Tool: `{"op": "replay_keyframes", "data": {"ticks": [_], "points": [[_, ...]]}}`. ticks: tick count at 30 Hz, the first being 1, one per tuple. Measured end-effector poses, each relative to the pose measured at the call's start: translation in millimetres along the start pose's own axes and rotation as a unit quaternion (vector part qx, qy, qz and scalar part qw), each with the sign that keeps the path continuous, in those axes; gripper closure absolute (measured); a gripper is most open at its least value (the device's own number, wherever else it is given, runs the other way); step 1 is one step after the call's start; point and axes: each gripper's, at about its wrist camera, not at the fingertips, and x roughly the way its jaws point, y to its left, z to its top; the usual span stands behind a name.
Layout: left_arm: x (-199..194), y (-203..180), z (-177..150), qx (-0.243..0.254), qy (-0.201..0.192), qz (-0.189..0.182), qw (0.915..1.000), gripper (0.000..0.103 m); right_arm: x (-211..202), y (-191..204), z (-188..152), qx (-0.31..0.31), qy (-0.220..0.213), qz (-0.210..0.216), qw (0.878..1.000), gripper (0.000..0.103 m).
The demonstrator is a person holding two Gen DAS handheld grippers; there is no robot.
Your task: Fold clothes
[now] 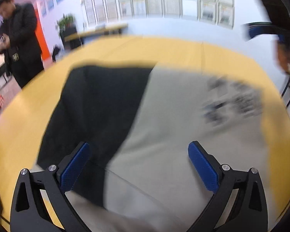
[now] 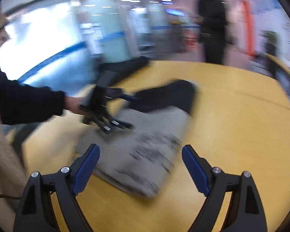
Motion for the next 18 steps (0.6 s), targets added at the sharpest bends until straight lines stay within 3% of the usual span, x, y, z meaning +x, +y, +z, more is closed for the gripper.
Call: {"op": "replay_keyframes", "data": {"ticks": [2, 4, 5, 7, 8, 9, 12, 14, 15, 18], "points": [[-19, -32, 4, 0.013, -0.016, -0.03, 0.9993, 0.0, 47, -10, 17, -0.042, 0.039, 0.055, 0.997, 0.015], [-19, -63, 3, 0.035, -0.005, -0.073, 0.9967, 0.0, 98, -31, 8, -0.029, 0.114, 0.096, 0.988, 0.024], [-15, -78, -3, 0.049, 0.012, -0.093, 0.9944, 0.0, 124, -42, -1, -0.016, 0.157, 0.115, 0.981, 0.026], [8, -101, -27, 0.074, 0.073, -0.123, 0.987, 0.0, 142, -48, -13, -0.025, 0.176, 0.131, 0.975, 0.025], [17, -109, -40, 0.084, 0.092, -0.123, 0.9845, 0.001, 147, -53, -13, -0.003, 0.177, 0.151, 0.972, 0.022], [20, -113, -50, 0.093, 0.087, -0.116, 0.985, 0.001, 151, -57, -12, 0.017, 0.178, 0.166, 0.97, 0.022], [22, -110, -57, 0.078, 0.072, -0.119, 0.9871, 0.001, 163, -50, -15, -0.011, 0.197, 0.167, 0.966, 0.018], [23, -109, -58, 0.073, 0.074, -0.118, 0.9875, 0.001, 155, -56, -6, 0.012, 0.197, 0.195, 0.961, 0.024], [22, -110, -59, 0.074, 0.074, -0.116, 0.9877, 0.001, 144, -64, 4, 0.03, 0.176, 0.205, 0.962, 0.029], [26, -108, -59, 0.079, 0.076, -0.106, 0.9883, 0.001, 124, -92, 45, 0.057, 0.089, 0.17, 0.98, 0.029]]}}
